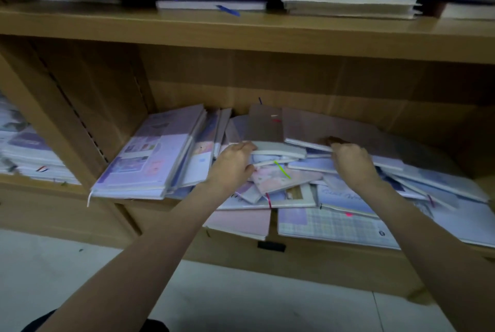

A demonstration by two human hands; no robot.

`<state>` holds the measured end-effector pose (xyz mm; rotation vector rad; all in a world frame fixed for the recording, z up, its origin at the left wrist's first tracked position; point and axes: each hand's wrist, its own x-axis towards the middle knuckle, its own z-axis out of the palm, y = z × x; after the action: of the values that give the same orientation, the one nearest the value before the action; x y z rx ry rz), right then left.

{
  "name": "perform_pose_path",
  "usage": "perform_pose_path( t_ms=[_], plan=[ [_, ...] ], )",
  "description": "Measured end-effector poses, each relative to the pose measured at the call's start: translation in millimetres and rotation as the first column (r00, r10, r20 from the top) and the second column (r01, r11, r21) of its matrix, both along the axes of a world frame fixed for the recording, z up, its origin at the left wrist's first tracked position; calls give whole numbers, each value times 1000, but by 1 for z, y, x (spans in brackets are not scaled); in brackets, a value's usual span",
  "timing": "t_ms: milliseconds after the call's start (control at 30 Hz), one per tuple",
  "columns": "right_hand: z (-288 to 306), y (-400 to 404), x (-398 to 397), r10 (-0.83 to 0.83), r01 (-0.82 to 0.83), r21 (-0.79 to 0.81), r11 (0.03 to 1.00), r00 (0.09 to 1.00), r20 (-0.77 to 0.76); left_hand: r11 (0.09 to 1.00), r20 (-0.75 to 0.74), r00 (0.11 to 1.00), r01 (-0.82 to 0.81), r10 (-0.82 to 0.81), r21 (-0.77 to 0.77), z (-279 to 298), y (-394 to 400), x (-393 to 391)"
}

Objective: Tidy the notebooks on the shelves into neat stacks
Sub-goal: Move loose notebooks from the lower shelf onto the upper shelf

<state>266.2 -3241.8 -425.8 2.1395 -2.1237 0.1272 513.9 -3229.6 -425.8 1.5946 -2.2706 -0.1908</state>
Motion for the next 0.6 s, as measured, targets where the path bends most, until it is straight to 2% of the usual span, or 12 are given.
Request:
perform_pose_path(
  t_ms=[67, 133, 233, 300, 367, 400, 433, 467, 500, 533, 567, 600],
  plan=[
    [2, 0, -3, 11, -9, -54, 999, 1000, 28, 1000, -4, 1000, -21, 21, 6, 0, -3, 0],
    [3, 4, -13, 59, -39, -127, 991, 986, 157, 1000, -8, 1000, -23, 23, 14, -1, -3, 0],
    [10, 25, -30, 241, -171, -232, 958, 917, 318, 999, -60, 998, -21, 24, 46, -4, -3, 2],
    [13, 47, -37, 401, -333, -253, 908, 867, 297, 998, -154, 987, -32, 39, 52, -5, -2, 3],
    [6, 68, -49, 501, -436, -296, 850, 843, 196, 999, -206, 978, -32, 37, 28, -4, 4, 1],
    [1, 77, -55, 489, -420, -324, 848, 856, 168, 1000, -193, 981, -2, 6, 17, -3, 8, -1],
    [-6, 84, -62, 417, -334, -342, 878, 886, 204, 999, -167, 985, 40, -37, 13, -3, 13, -4],
    [-11, 90, -66, 273, -165, -337, 927, 914, 302, 996, -140, 987, 83, -81, 11, -4, 17, -8],
    [-13, 97, -67, 101, 43, -287, 957, 876, 471, 993, -124, 985, 118, -116, 4, -5, 20, -14],
    [-12, 103, -64, -33, 224, -191, 956, 726, 687, 990, -126, 982, 141, -141, -4, -6, 22, -21],
    [-8, 109, -59, -82, 326, -77, 942, 446, 891, 988, -152, 977, 153, -151, -2, -6, 24, -29],
    [-5, 113, -52, -81, 348, 40, 937, 106, 991, 988, -205, 968, 153, -146, 15, -6, 27, -38]
  ],
)
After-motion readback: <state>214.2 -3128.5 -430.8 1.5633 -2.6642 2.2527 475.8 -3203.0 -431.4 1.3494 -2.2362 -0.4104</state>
